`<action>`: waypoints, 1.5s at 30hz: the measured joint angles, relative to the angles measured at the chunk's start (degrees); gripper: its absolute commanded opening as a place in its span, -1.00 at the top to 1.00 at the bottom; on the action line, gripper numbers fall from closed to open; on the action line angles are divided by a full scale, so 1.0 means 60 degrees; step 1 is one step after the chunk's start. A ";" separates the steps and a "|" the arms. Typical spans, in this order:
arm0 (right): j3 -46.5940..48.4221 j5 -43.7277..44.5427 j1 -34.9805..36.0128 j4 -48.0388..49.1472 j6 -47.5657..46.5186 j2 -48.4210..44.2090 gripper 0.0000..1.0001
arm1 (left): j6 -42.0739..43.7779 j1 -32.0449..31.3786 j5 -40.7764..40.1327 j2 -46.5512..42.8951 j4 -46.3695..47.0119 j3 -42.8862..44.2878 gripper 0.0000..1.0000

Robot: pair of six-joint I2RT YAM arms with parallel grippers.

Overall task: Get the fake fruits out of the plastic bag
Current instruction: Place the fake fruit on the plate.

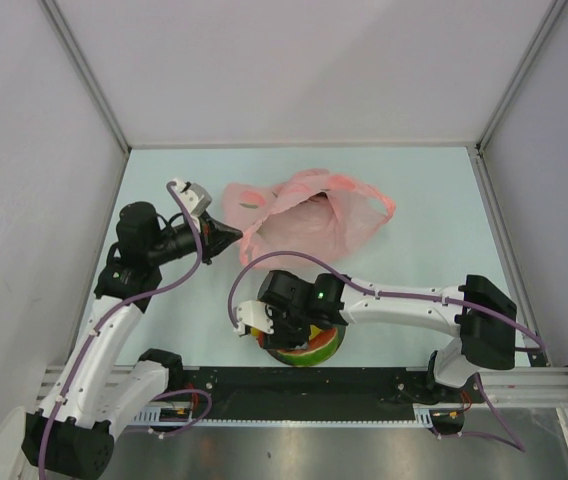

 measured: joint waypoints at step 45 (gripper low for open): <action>0.0000 -0.0430 -0.0127 -0.0186 0.0605 0.0266 -0.34 | -0.0011 0.0007 0.0062 0.0000 0.0142 -0.0149 0.99</action>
